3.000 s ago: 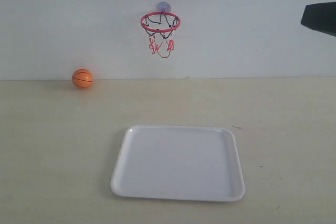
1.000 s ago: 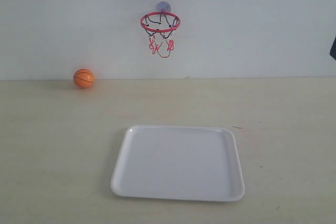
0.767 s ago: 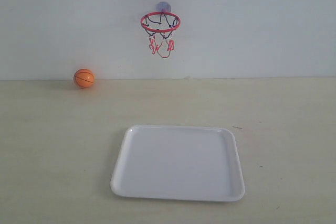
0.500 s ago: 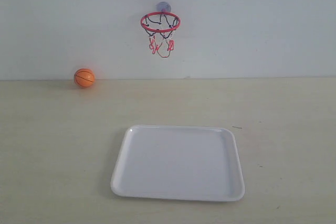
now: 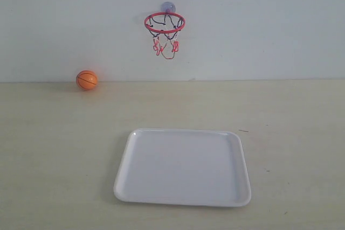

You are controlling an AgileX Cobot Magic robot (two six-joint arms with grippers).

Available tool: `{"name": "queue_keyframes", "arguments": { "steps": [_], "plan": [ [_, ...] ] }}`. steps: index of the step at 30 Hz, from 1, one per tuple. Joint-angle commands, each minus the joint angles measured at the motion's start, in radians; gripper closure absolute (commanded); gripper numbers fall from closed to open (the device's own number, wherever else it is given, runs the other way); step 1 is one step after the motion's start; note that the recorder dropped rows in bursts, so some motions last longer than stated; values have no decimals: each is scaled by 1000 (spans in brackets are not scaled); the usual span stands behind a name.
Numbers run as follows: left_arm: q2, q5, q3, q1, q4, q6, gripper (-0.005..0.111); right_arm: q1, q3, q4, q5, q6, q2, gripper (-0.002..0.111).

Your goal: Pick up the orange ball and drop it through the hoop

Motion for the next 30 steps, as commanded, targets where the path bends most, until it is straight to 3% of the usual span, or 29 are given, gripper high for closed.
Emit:
{"name": "queue_keyframes", "arguments": {
  "steps": [1, 30],
  "plan": [
    [-3, -2, 4, 2, -11, 3, 103, 47, -1, -15, 8, -44, -6, 109],
    [-3, -2, 4, 2, -11, 3, 103, 65, -1, -11, 8, -66, -6, 109]
  ]
}}
